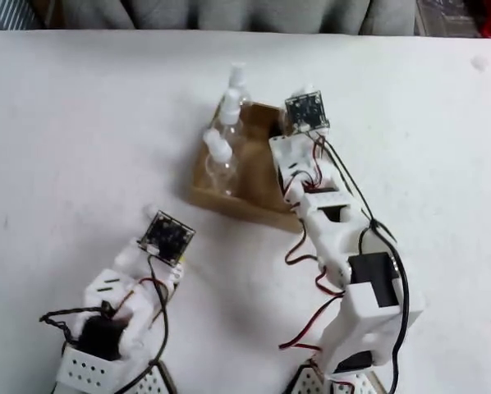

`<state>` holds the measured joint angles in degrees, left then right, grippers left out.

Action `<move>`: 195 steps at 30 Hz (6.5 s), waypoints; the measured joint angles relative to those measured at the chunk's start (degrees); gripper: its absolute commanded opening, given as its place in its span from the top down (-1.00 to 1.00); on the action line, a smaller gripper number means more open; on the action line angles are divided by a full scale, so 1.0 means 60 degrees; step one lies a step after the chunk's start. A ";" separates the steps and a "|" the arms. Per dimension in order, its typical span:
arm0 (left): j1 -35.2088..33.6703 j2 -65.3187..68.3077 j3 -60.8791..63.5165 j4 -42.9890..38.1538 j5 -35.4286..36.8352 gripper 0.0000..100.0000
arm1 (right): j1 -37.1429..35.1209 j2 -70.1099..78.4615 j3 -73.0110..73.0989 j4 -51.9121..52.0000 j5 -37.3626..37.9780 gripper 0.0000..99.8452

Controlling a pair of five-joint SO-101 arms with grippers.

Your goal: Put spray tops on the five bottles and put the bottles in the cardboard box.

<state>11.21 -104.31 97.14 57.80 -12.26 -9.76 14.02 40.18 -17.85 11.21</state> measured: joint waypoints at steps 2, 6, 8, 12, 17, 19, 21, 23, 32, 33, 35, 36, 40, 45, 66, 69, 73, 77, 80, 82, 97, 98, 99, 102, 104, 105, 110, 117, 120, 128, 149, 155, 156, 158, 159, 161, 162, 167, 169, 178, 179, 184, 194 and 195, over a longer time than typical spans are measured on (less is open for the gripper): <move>0.0000 0.0000 0.0000 0.0000 0.0000 0.96 | -0.0015 0.0044 0.0000 0.0000 -0.0044 0.66; 0.0000 0.0000 0.0000 0.0000 0.0000 0.96 | -0.0015 0.0044 0.0000 0.0000 -0.0044 0.66; 0.0000 0.0000 0.0000 0.0000 0.0000 0.96 | -0.0015 0.0044 0.0000 0.0000 -0.0044 0.66; 0.0000 0.0000 0.0000 0.0000 0.0000 0.96 | -0.0059 0.0044 0.0000 0.0000 -0.0044 0.66; 0.0000 0.0000 0.0000 0.0000 0.0000 0.96 | -0.0103 0.0044 -0.0015 0.0000 -0.0044 0.66; 0.0000 0.0000 0.0000 0.0000 0.0000 0.96 | -0.0103 0.0044 -0.0015 0.0000 -0.0044 0.60; 0.0000 0.0000 0.0000 0.0000 0.0000 0.96 | -0.0103 0.0044 0.0000 0.0000 -0.0044 0.51; 0.0000 0.0000 0.0000 0.0000 0.0000 0.96 | -0.0117 0.0088 0.0059 0.0044 -0.0029 0.44; 0.0000 0.0000 0.0000 0.0000 0.0000 0.96 | -0.0264 0.0132 0.0147 0.0073 0.0015 0.44; 0.0000 0.0000 0.0000 0.0000 0.0000 0.96 | -0.0264 0.0132 0.0147 0.0073 0.0015 0.44; 0.0000 0.0000 0.0000 0.0000 0.0000 0.96 | -0.0264 0.0132 0.0147 0.0088 0.0015 0.44; 0.0000 0.0000 0.0000 0.0000 0.0000 0.96 | -0.0264 0.0132 0.0147 0.0088 0.0015 0.44; 0.0000 0.0000 0.0000 0.0000 0.0000 0.96 | -0.0264 0.0132 0.0147 0.0088 0.0015 0.44; 0.0000 0.0000 0.0000 0.0000 0.0000 0.96 | -0.0264 0.0132 0.0147 0.0088 0.0015 0.43; 0.0000 0.0000 0.0000 0.0000 0.0000 0.96 | -0.0234 -0.0996 0.0835 0.0088 -0.0410 0.43; 0.0000 0.0000 0.0000 0.0000 0.0000 0.96 | -0.0264 -0.1333 0.1070 0.0088 -0.0425 0.43; 0.0000 0.0000 0.0000 0.0000 0.0000 0.96 | -0.0249 -0.1832 0.1451 0.0088 -0.0425 0.43; 0.0000 0.0000 0.0000 0.0000 0.0000 0.96 | -0.0249 -0.2579 0.2125 0.0088 -0.0425 0.44; 0.0000 0.0000 0.0000 0.0000 0.0000 0.96 | -0.0264 -0.3355 0.2623 0.0308 -0.0425 0.44; 0.0000 0.0000 0.0000 0.0000 0.0000 0.96 | -0.0249 -0.3956 0.2784 0.0908 -0.0425 0.44; 0.0000 0.0000 0.0000 0.0000 0.0000 0.96 | 0.0190 -0.9407 0.2799 1.0066 -0.0425 0.44; 0.0000 0.0000 0.0000 0.0000 0.0000 0.96 | 0.0337 -0.9729 0.2799 1.0520 -0.0410 0.44; 0.0000 0.0000 0.0000 0.0000 0.0000 0.96 | 0.0513 -1.0007 0.2799 1.0974 -0.0234 0.44; 0.0000 0.0000 0.0000 0.0000 0.0000 0.96 | 0.1187 -1.0813 0.2799 1.2396 0.0777 0.44; 0.0000 0.0000 0.0000 0.0000 0.0000 0.96 | 0.1773 -1.1253 0.2799 1.3158 0.1495 0.44; 0.0000 0.0000 0.0000 0.0000 0.0000 0.96 | 0.2139 -1.1429 0.2799 1.3421 0.1773 0.44; 0.0000 0.0000 0.0000 0.0000 0.0000 0.96 | 0.3619 -1.1707 0.2799 1.4799 0.3458 0.44; 0.0000 0.0000 0.0000 0.0000 0.0000 0.96 | 0.5289 -1.0799 0.2051 1.6425 0.6388 0.44; 0.0000 0.0000 0.0000 0.0000 0.0000 0.96 | 0.5319 -0.9729 0.1773 1.6557 0.7282 0.44; 0.0000 0.0000 0.0000 0.0000 0.0000 0.96 | 0.5363 -0.7048 0.1480 1.5399 0.9465 0.44; 0.0000 0.0000 0.0000 0.0000 0.0000 0.96 | 0.6447 -0.4659 -0.0249 1.3670 0.9553 0.97; 0.0000 0.0000 0.0000 0.0000 0.0000 0.96 | 0.8484 -0.4659 -0.1436 1.4374 0.9553 0.97; 0.0000 0.0000 0.0000 0.0000 0.0000 0.96 | 0.8850 -0.4630 -0.1495 1.4403 0.9553 0.97; 0.0000 0.0000 0.0000 0.0000 0.0000 0.96 | 0.9465 -0.4527 -0.1524 1.4403 0.9553 0.97; 0.0000 0.0000 0.0000 0.0000 0.0000 0.96 | 0.9700 -0.4469 -0.1524 1.4403 0.9553 0.97; 0.0000 0.0000 0.0000 0.0000 0.0000 0.96 | 1.0081 -0.4381 -0.1495 1.4271 0.9553 0.97; 0.0000 0.0000 0.0000 0.0000 0.0000 0.96 | 1.0227 -0.4322 -0.1436 1.4095 0.9553 0.97; 0.0000 0.0000 0.0000 0.0000 0.0000 0.96 | 1.0491 -0.3766 -0.0630 1.2410 0.9553 0.76; 0.0000 0.0000 0.0000 0.0000 0.0000 0.96 | 1.0462 -0.3663 -0.0498 1.1985 0.9553 0.60; 0.0000 0.0000 0.0000 0.0000 0.0000 0.96 | 1.0242 -0.3604 -0.0498 1.1766 0.9553 0.36; 0.0000 0.0000 0.0000 0.0000 0.0000 0.96 | 1.0154 -0.3604 -0.0498 1.1766 0.9553 0.36; -0.0147 0.0000 0.0000 0.0000 0.0000 0.96 | 1.0022 -0.3604 -0.0498 1.1766 0.9348 0.36; -0.0190 0.0000 0.0000 0.0000 0.0000 0.96 | 1.0374 -0.3604 -0.0982 1.1766 0.9260 0.36; -0.0190 0.0000 0.0000 0.0000 0.0000 0.96 | 1.0462 -0.3575 -0.1070 1.1766 0.9260 0.36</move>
<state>10.07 -104.31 97.14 57.80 -12.26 53.01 -7.43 33.76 52.75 66.77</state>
